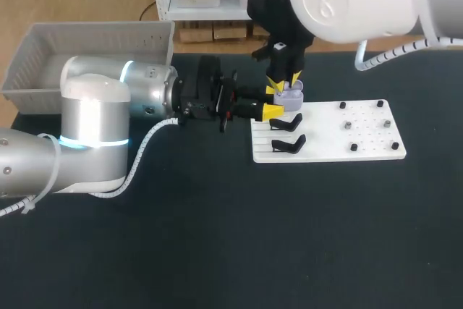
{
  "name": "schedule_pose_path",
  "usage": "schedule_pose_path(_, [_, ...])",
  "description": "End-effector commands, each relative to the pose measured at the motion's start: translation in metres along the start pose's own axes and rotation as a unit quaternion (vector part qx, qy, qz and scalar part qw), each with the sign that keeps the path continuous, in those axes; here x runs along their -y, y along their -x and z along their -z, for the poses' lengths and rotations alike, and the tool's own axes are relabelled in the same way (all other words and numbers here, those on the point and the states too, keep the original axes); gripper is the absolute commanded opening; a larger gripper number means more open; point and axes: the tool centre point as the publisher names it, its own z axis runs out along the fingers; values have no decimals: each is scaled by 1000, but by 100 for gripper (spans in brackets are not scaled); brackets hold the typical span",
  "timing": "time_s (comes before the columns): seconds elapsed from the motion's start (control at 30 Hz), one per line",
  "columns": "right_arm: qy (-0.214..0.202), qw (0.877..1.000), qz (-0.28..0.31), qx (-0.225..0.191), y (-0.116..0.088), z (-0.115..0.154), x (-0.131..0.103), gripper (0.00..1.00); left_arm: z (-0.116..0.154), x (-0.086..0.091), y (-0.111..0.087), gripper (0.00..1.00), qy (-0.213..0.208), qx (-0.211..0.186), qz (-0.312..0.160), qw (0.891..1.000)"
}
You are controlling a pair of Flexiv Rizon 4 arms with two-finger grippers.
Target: Pick up each earbud case from the left stands, insert the matching earbuds, close the lid, and place the case in the box.
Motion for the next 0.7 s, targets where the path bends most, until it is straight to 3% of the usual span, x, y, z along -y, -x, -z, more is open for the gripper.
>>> schedule_pose_path(0.03, [2, 1000, 0, 0, 0, -2, 1, 0, 0, 1, -1, 0, 1, 1, -1, 1000])
schedule_pose_path(0.7, [7, 1000, 2, -3, 1, -8, 3, 0, 0, 1, -1, 0, 1, 1, -1, 1000])
